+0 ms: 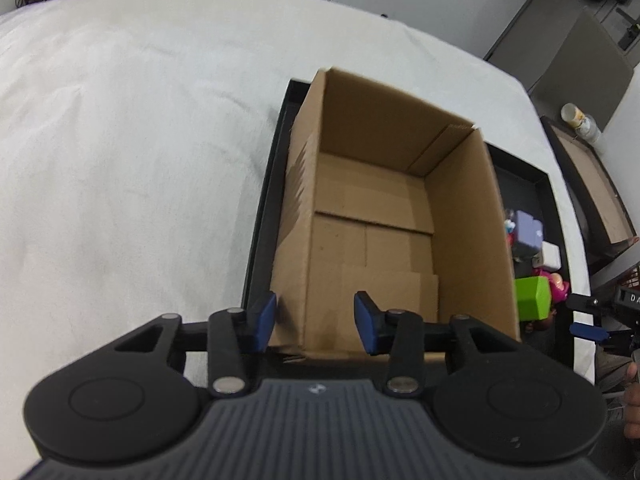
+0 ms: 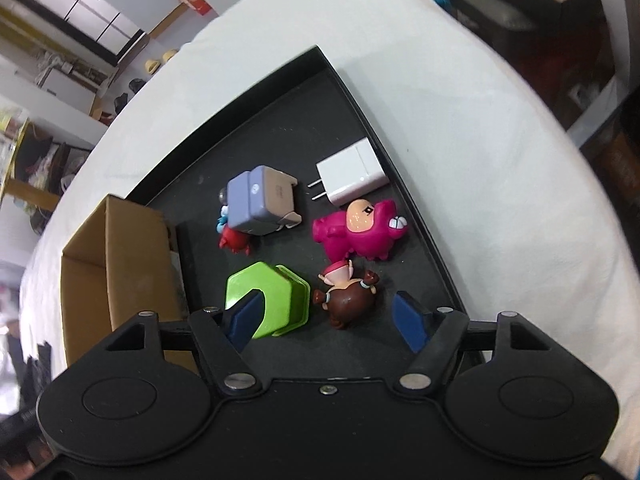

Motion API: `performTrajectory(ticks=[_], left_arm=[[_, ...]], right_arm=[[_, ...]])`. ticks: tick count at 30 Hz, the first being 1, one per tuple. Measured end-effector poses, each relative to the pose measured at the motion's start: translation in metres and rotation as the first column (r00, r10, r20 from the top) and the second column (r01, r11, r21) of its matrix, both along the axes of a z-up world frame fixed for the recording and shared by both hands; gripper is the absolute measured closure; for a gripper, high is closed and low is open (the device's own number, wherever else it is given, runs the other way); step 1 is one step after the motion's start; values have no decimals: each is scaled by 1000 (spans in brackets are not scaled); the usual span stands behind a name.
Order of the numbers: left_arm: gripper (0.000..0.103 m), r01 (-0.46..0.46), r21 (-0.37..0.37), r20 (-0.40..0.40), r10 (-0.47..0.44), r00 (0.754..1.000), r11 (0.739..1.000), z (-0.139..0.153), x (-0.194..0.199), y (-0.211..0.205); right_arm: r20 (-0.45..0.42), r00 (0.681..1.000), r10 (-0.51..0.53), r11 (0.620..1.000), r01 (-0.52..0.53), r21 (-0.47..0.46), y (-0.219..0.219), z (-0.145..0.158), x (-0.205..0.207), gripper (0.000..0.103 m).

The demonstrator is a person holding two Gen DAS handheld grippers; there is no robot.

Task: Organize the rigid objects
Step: 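Move the right gripper down over the brown doll figure on the tray, then close the right gripper on the brown doll figure and lift it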

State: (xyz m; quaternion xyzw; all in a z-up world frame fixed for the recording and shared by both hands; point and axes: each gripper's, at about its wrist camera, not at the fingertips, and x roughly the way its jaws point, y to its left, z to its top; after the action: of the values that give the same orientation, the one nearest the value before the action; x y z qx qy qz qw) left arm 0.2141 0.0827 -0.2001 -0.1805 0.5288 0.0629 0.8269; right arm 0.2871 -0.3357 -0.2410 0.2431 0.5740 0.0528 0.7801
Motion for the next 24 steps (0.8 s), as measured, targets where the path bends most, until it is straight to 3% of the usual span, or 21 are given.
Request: performTrajectory(ticks=[4,13,19,24], left_arm=[[62,1,10,-6,-1,1000,1000,-7,-1,1],[87,-4,33,25,3,1000,999,-9,-6,6],[87,-1,34,51,0,999,999,-7,-14,11],[88,14,42,81,-17,997,999,-8,-21,13]], right_arm=[[-26,999,-27,998,28,54,-4,-12,3,36],[-25,998,-56,995,58,76,-6,-24,5,37],[-33,994,-108,990,110,88,-18,-25,3,43],[-52,995,-88,994,91,62,-13,-31,4,47]])
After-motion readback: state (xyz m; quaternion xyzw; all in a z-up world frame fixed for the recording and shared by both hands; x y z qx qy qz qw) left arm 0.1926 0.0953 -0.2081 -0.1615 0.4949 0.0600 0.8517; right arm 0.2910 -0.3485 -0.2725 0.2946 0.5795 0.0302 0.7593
